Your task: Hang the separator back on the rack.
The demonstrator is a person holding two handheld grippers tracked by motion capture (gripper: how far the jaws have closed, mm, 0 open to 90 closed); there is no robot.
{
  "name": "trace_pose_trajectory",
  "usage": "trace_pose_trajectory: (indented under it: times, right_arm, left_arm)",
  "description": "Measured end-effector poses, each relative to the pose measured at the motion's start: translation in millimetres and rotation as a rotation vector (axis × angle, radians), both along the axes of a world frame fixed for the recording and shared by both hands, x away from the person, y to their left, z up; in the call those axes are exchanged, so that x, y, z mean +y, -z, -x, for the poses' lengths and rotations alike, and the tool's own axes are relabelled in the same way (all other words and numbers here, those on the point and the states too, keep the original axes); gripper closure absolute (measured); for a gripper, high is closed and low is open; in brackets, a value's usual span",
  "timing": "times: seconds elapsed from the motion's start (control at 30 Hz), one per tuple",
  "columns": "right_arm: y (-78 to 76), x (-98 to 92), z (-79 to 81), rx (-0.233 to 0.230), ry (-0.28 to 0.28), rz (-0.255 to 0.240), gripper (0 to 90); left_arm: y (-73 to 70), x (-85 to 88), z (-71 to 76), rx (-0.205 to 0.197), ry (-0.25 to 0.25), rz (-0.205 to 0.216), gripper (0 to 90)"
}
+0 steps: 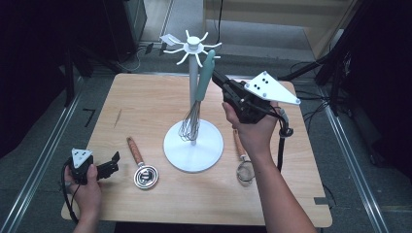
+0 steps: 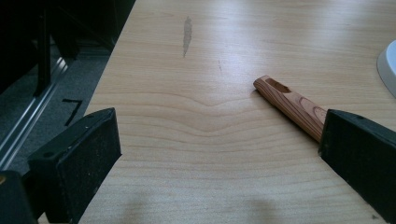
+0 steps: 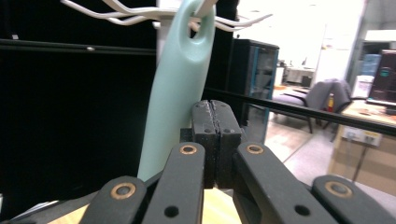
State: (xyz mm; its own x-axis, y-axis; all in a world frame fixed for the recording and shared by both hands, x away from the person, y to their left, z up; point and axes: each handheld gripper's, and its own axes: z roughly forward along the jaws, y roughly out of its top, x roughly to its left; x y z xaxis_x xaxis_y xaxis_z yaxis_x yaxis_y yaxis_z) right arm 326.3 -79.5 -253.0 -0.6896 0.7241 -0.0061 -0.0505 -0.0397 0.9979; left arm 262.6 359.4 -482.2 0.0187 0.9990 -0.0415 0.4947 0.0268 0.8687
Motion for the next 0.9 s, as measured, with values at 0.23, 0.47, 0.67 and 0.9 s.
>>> trace_pose_trajectory:
  times: [0.23, 0.47, 0.67, 0.9]
  right_arm:
    - [-2.1, 1.0, 3.5, -0.005, -0.027, -0.005, 90.0]
    - [-2.7, 10.5, 10.5, -0.018, -0.063, 0.015, 90.0]
    - [-1.9, 2.1, 5.9, -0.009, -0.019, -0.024, 90.0]
    - [-1.0, 1.0, -2.6, 0.019, 0.020, -0.015, 90.0]
  left_arm:
    - [0.0, -0.1, 0.0, 0.000, 0.000, -0.001, 0.0]
    - [0.0, -0.2, -0.1, -0.001, 0.001, 0.000, 0.0]
    - [-0.1, 0.1, 0.3, 0.002, 0.004, 0.004, 0.0]
    - [-0.1, 0.2, 0.2, 0.004, 0.004, 0.003, 0.0]
